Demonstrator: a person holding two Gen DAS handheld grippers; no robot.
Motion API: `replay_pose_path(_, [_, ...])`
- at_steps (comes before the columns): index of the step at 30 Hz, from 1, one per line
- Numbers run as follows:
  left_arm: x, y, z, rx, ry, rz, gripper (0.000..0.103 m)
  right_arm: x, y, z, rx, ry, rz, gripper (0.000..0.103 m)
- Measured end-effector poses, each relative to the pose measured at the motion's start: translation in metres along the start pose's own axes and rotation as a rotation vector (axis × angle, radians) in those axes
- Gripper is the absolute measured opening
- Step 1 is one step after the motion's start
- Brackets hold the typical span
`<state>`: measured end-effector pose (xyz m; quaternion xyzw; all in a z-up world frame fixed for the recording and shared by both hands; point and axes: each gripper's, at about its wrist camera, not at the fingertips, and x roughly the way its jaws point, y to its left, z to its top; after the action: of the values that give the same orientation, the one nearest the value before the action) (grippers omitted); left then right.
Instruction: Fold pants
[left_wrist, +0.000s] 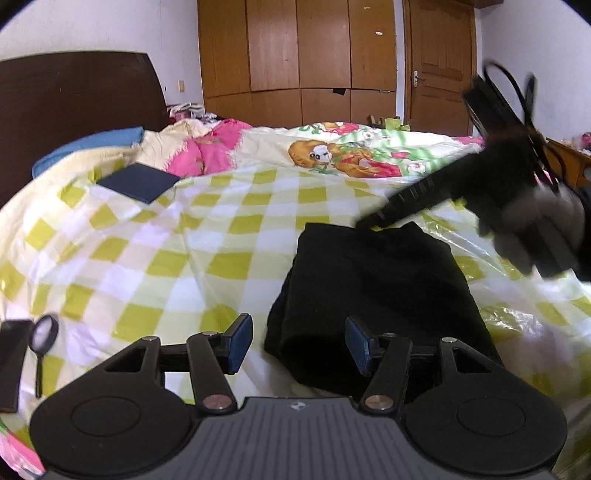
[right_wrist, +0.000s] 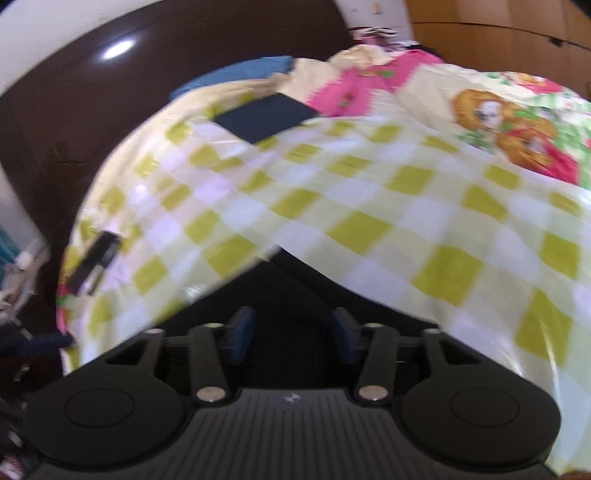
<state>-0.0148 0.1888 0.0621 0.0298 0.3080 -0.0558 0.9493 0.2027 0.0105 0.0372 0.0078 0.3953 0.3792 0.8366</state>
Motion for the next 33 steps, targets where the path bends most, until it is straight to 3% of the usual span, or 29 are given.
replay_pose_path(6, [0.026, 0.007, -0.003, -0.054, 0.033, -0.055, 0.073, 0.049, -0.007, 0.042, -0.072, 0.108, 0.104, 0.066])
replay_pose_path(8, [0.033, 0.009, -0.005, -0.069, 0.04, -0.071, 0.074, 0.065, -0.014, 0.046, -0.067, 0.162, 0.157, 0.071])
replay_pose_path(12, [0.044, 0.015, -0.008, -0.111, 0.061, -0.093, 0.075, 0.086, -0.025, 0.04, -0.036, 0.263, 0.214, 0.068])
replay_pose_path(14, [0.047, 0.018, -0.009, -0.131, 0.065, -0.102, 0.07, 0.077, -0.019, 0.032, -0.042, 0.258, 0.22, 0.046])
replay_pose_path(15, [0.048, 0.018, -0.01, -0.135, 0.063, -0.111, 0.066, 0.07, -0.016, 0.029, -0.036, 0.258, 0.215, 0.041])
replay_pose_path(16, [0.049, 0.018, -0.009, -0.142, 0.064, -0.127, 0.054, 0.062, -0.014, 0.029, -0.035, 0.251, 0.202, 0.034])
replay_pose_path(19, [0.044, 0.017, 0.0, -0.13, 0.03, -0.127, 0.046, 0.031, -0.011, 0.036, -0.014, 0.203, 0.188, 0.017])
replay_pose_path(23, [0.037, 0.019, 0.016, -0.109, -0.03, -0.116, 0.039, 0.004, -0.015, 0.047, 0.008, 0.119, 0.162, 0.01])
replay_pose_path(25, [0.043, 0.02, 0.02, -0.087, -0.041, -0.06, 0.026, 0.007, -0.02, 0.051, 0.035, 0.077, 0.149, 0.004])
replay_pose_path(27, [0.057, 0.03, 0.017, -0.123, -0.018, -0.045, 0.024, 0.023, -0.022, 0.054, 0.056, 0.053, 0.147, 0.004])
replay_pose_path(30, [0.07, 0.042, 0.012, -0.152, 0.032, -0.009, 0.024, 0.051, -0.026, 0.047, 0.071, 0.087, 0.14, 0.005])
replay_pose_path(33, [0.051, 0.056, 0.008, -0.213, 0.019, -0.064, 0.026, 0.039, -0.042, 0.043, 0.106, 0.036, 0.197, 0.01])
